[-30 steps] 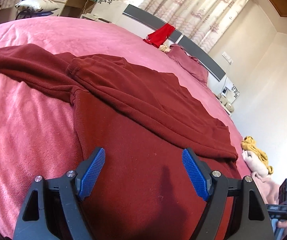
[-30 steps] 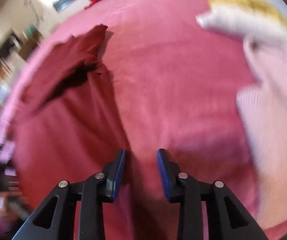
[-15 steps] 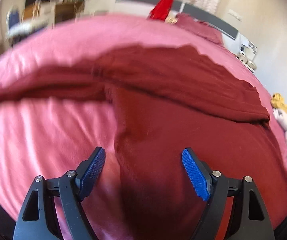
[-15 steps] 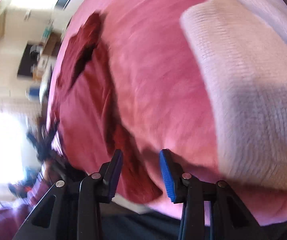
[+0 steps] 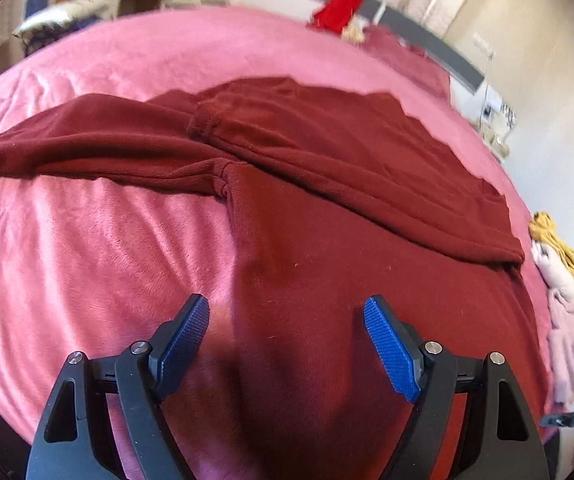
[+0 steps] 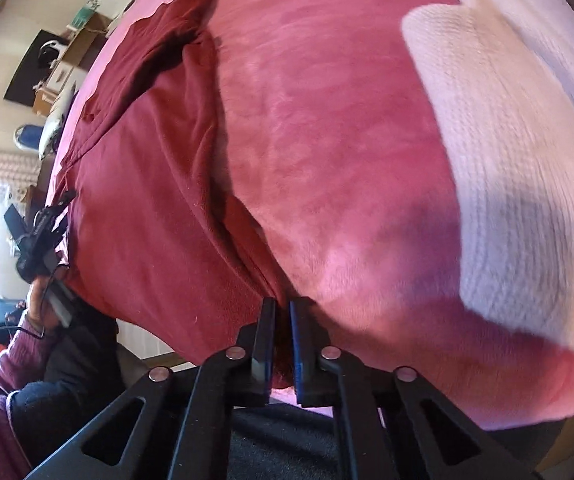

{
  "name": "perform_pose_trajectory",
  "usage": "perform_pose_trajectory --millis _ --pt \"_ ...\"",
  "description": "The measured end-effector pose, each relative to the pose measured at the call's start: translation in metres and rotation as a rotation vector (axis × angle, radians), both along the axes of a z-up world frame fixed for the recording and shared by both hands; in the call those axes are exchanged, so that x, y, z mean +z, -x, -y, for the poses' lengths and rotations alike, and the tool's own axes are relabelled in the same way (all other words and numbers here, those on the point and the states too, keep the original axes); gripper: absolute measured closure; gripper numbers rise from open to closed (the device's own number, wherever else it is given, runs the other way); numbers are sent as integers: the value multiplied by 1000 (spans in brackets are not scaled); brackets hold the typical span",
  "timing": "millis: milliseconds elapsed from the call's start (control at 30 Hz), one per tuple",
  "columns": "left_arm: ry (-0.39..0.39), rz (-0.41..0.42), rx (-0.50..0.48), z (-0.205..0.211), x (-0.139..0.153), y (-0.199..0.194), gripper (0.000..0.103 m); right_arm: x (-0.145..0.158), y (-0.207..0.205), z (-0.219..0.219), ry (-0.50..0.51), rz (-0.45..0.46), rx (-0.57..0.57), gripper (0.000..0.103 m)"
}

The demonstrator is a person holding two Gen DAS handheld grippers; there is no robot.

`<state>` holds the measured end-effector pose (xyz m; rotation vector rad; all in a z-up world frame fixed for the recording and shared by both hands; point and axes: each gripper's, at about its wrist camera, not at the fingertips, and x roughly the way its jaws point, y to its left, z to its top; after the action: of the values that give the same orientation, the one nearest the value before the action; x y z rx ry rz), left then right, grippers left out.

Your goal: Fold clothes

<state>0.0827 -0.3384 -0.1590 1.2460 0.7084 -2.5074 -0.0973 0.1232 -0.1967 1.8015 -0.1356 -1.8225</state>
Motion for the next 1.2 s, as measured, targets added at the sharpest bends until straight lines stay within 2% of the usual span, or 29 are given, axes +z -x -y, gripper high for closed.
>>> perform_pose_trajectory --millis 67,167,267,333,367,467,567,700,767,800,900,1000,1033,1067,1100,1133,1200 --pt "29 49 -13 1 0 -2 22 5 -7 2 -5 10 0 99" --pt "74 122 -32 2 1 -5 22 9 -28 13 -25 49 61 100" --pt "118 196 -51 4 1 -8 22 -14 -42 23 -124 80 117 99" --pt "147 245 -64 5 1 -10 22 -8 -25 32 -108 34 95 92" --pt "162 269 -70 5 1 -11 22 -1 -14 37 -88 1 78 92" --pt "245 228 -87 -4 14 -7 22 17 19 53 -30 -96 28 84" --pt "312 162 -97 -13 29 1 22 36 53 69 29 -193 -22 82" --pt "270 -9 -78 -23 52 34 22 61 97 90 108 -322 -89 79" --pt "276 -72 -84 -31 58 57 22 74 120 101 147 -386 -123 78" --pt "285 -88 -93 -34 60 65 22 74 136 108 166 -389 -134 78" --pt "353 -113 -116 -39 62 93 22 53 199 149 234 -251 -161 74" --pt "425 -121 -124 -38 51 108 22 26 233 196 253 -150 -191 74" --pt "449 -105 -116 -35 44 110 22 19 241 205 225 -128 -181 76" --pt "460 -86 -106 -32 36 111 22 10 249 213 181 -107 -165 84" --pt "453 -70 -93 -28 30 109 22 7 255 218 161 -103 -170 98" --pt "443 -55 -79 -24 24 106 22 7 259 219 160 -113 -192 98" --pt "413 -36 -51 -16 14 102 22 17 268 217 194 -193 -266 98"
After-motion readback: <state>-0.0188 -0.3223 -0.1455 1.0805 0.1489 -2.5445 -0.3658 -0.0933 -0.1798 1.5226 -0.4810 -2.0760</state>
